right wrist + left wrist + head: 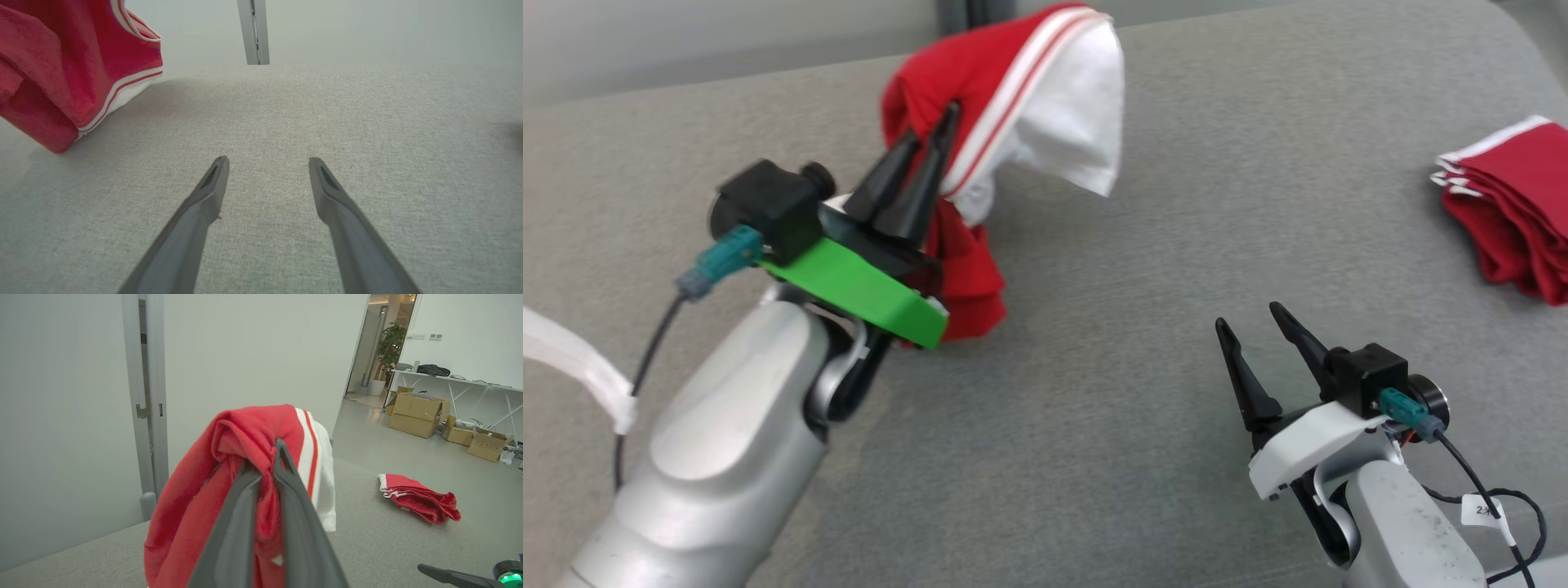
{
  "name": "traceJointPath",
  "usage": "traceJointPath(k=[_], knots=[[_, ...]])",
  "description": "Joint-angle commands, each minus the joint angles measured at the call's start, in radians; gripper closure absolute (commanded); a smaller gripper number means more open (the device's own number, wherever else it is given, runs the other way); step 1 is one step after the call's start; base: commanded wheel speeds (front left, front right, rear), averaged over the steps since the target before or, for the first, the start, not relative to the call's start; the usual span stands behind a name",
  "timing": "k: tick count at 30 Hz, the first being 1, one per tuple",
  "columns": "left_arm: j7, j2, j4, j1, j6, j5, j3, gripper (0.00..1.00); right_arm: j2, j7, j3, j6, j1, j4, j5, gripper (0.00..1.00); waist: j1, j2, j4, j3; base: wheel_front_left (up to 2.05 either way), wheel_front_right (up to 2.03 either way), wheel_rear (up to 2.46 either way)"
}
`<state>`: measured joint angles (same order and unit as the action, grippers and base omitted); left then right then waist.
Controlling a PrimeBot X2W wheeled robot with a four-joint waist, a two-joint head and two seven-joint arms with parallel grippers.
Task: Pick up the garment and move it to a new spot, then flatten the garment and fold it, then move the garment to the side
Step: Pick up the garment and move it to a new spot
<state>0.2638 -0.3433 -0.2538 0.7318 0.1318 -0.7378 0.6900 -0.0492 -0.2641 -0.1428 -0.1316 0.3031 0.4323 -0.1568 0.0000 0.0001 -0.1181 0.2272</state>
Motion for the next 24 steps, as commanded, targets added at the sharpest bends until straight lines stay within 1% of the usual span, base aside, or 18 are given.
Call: traceJointPath(k=[1, 3, 4, 5, 6, 9, 11, 14, 15, 18, 24], knots=[[0.001, 0.011, -0.009, -0.013, -0.003, -0.010, 0.015, 1.00, -0.003, 0.000, -0.005, 0.002, -0.011, -0.001, -0.009, 0.00, 0.0000, -0.0001, -0.101, -0.022, 0.00, 0.00, 0.00], [0.001, 0.027, -0.030, -0.031, -0.003, -0.017, 0.039, 1.00, -0.003, 0.000, -0.013, 0.002, -0.012, 0.004, -0.012, 0.00, 0.0000, -0.0001, -0.120, -0.019, 0.00, 0.00, 0.00], [0.001, 0.030, -0.042, -0.038, -0.003, -0.016, 0.047, 0.69, -0.003, 0.000, -0.012, 0.002, -0.013, 0.005, -0.013, 0.00, 0.0000, -0.0001, -0.125, -0.018, 0.00, 0.00, 0.00], [0.001, 0.036, -0.059, -0.046, -0.003, -0.014, 0.053, 0.02, -0.003, 0.000, -0.011, 0.002, -0.013, 0.006, -0.014, 0.00, 0.0000, -0.0001, -0.128, -0.017, 0.00, 0.00, 0.00], [0.001, 0.039, -0.075, -0.052, -0.003, -0.008, 0.052, 0.00, -0.003, 0.000, -0.010, 0.002, -0.013, 0.005, -0.013, 0.00, 0.0000, -0.0001, -0.129, -0.016, 0.00, 0.00, 0.00], [0.001, 0.052, -0.108, -0.089, -0.003, 0.009, 0.022, 0.00, -0.004, 0.000, 0.000, 0.002, -0.018, 0.007, -0.007, 0.00, 0.0000, -0.0001, -0.123, -0.021, 0.00, 0.00, 0.00], [0.001, 0.056, -0.126, -0.120, -0.003, 0.022, -0.021, 0.00, -0.003, 0.000, 0.005, 0.002, -0.022, 0.008, -0.002, 0.00, 0.0000, -0.0001, -0.110, -0.031, 0.00, 0.00, 0.00], [0.001, 0.061, -0.137, -0.175, -0.003, 0.052, -0.106, 0.00, -0.003, 0.000, 0.015, 0.002, -0.027, 0.008, 0.002, 0.00, 0.0000, -0.0001, -0.085, -0.052, 0.00, 0.00, 0.00], [0.001, 0.060, -0.142, -0.216, -0.003, 0.088, -0.157, 0.00, -0.004, 0.000, 0.021, 0.002, -0.033, 0.010, 0.002, 0.00, 0.0000, -0.0001, -0.064, -0.072, 0.00, 0.00, 0.00], [0.001, 0.062, -0.140, -0.276, -0.003, 0.146, -0.228, 0.00, -0.003, 0.000, 0.029, 0.002, -0.044, 0.009, 0.003, 0.00, 0.0000, -0.0001, -0.031, -0.104, 0.00, 0.00, 0.00], [0.001, 0.087, -0.130, -0.437, -0.003, 0.235, -0.385, 0.00, -0.004, 0.000, 0.041, 0.002, -0.086, 0.025, 0.003, 0.00, 0.0000, -0.0001, 0.021, -0.175, 0.00, 0.00, 0.00]])
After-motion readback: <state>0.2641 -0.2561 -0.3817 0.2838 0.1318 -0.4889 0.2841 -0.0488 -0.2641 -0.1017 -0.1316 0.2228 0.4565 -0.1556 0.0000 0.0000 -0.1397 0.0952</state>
